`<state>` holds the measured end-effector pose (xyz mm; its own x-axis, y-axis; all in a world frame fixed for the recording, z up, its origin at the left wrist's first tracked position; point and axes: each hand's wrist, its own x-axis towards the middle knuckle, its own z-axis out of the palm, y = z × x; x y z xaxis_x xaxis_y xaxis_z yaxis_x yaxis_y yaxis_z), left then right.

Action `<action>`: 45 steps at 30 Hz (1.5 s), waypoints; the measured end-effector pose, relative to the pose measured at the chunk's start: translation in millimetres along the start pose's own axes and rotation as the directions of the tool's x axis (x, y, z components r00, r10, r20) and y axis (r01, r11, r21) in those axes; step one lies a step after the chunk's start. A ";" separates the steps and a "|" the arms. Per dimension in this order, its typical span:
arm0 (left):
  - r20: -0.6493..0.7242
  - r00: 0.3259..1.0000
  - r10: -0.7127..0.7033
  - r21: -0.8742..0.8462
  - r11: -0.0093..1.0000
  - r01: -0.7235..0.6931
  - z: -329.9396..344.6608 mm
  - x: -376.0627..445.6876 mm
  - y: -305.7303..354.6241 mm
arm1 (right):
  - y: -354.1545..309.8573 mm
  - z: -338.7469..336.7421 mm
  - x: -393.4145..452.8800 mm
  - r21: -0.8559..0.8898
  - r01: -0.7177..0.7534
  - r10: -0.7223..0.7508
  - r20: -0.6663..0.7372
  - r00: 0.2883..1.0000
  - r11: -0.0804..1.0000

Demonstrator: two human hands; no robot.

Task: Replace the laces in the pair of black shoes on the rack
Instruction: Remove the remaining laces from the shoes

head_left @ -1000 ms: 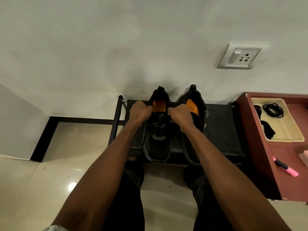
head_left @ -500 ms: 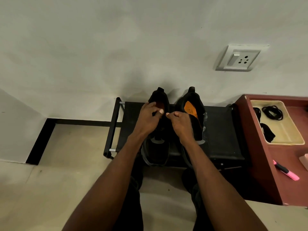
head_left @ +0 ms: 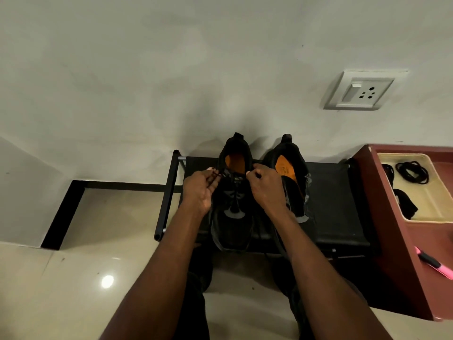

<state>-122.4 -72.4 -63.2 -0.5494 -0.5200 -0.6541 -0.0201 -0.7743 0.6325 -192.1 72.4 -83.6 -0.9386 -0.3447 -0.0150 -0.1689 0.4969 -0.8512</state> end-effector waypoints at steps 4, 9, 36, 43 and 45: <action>0.206 0.811 0.547 0.642 0.550 -0.534 3.0 -5.5 2.7 | -1.1 0.6 -1.1 -0.029 0.025 -0.024 0.010 1.000 0.999; 0.735 0.603 0.310 0.673 -0.222 -0.706 6.6 9.3 -10.8 | -2.8 -2.2 -1.3 -0.070 0.051 -0.048 0.051 0.998 0.996; 0.728 0.463 0.506 0.596 -0.133 -0.792 13.7 8.8 -12.9 | -2.7 -3.4 -1.1 -0.075 0.036 -0.033 0.046 0.998 0.997; -0.341 0.401 0.850 0.526 0.526 -0.668 -1.9 7.0 32.1 | -4.0 -4.7 -4.3 -0.046 0.018 -0.016 0.046 0.999 0.999; -0.331 0.485 0.809 0.635 0.572 -0.520 -12.7 13.4 32.6 | -4.8 -3.0 -5.1 -0.055 0.005 -0.003 0.039 0.999 0.998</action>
<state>-119.8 -109.2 -56.6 -0.0062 -0.9984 0.0568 -0.2558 0.0565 0.9651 -187.5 74.2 -77.9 -0.9255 -0.3772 -0.0331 -0.1902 0.5385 -0.8209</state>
